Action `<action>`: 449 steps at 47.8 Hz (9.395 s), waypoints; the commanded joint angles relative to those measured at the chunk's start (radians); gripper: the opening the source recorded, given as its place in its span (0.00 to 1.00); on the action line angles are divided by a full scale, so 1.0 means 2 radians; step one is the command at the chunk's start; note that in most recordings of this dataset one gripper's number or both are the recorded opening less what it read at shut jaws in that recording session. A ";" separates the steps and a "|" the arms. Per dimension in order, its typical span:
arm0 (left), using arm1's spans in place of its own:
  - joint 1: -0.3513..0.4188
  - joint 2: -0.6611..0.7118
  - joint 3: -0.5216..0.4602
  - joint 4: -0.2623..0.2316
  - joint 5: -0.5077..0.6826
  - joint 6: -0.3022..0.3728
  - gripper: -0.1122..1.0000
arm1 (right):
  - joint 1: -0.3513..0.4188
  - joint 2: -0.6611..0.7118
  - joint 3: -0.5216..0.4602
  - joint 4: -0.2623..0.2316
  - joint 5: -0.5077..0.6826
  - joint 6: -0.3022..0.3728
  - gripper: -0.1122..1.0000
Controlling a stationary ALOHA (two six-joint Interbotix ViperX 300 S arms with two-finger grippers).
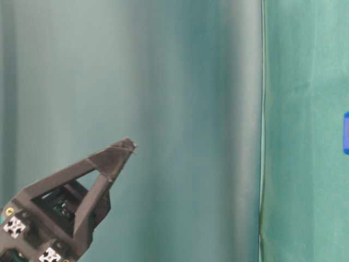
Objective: Handover the blue block to the right arm after grasping it with the left arm, then place it in the designated position.
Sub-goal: 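Move the open left gripper toward the blue cube, then close the left gripper around the blue cube, then lift the blue cube with the left gripper, then rotate and raise the cube with the left gripper toward center, then hold the cube with the left gripper while right gripper rotates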
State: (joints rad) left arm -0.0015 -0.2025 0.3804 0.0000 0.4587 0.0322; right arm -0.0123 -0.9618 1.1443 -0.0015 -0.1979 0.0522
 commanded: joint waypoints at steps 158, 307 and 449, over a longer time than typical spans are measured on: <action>-0.009 0.215 0.040 0.000 -0.128 -0.029 0.99 | -0.001 0.021 -0.012 -0.001 0.012 0.001 0.94; -0.012 -0.025 -0.045 0.005 0.077 -0.028 0.52 | -0.001 0.025 -0.017 -0.001 0.017 0.001 0.94; -0.012 -0.074 0.104 -0.001 -0.237 -0.030 0.52 | -0.001 0.030 -0.027 -0.034 0.019 -0.015 0.94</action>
State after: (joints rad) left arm -0.0276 -0.3344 0.5998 0.0000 -0.0077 -0.0261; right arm -0.0123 -0.9081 1.1275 -0.0368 -0.1580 0.0307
